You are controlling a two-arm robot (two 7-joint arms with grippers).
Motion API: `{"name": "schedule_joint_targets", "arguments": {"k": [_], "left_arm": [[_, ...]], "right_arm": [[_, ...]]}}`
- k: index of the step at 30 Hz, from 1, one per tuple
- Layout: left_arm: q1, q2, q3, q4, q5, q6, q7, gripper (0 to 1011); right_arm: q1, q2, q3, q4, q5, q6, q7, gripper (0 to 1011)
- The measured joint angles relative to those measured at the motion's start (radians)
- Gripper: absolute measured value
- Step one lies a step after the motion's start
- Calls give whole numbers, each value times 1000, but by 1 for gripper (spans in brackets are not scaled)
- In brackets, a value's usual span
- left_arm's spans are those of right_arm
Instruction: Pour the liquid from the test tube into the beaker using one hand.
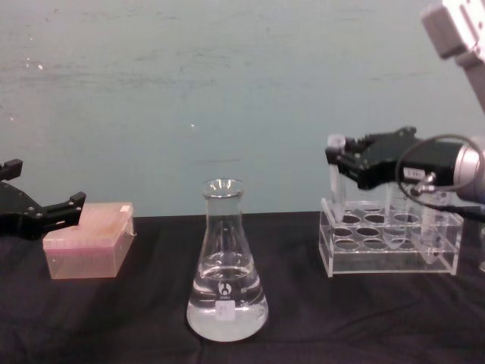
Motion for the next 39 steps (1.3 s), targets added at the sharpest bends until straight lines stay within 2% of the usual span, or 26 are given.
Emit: {"name": "schedule_joint_targets", "arguments": {"k": [9, 14, 17, 23, 30, 32, 39], "left_arm": [[0, 0, 0, 0, 0, 0, 0, 1000], [0, 0, 0, 0, 0, 0, 0, 1000], [0, 0, 0, 0, 0, 0, 0, 1000], [0, 0, 0, 0, 0, 0, 0, 1000], [0, 0, 0, 0, 0, 0, 0, 1000], [0, 0, 0, 0, 0, 0, 0, 1000], [0, 0, 0, 0, 0, 0, 0, 1000]], "right_arm": [[-2, 13, 0, -67, 21, 6, 18, 194], [13, 15, -17, -70, 20, 4, 31, 194], [30, 15, -40, -68, 5, -6, 39, 194], [54, 17, -87, -61, -55, -35, 38, 194], [64, 19, -118, -61, -116, -60, 21, 194], [65, 21, -134, -67, -153, -76, 7, 194], [61, 28, -164, -83, -238, -111, -25, 194]]}}
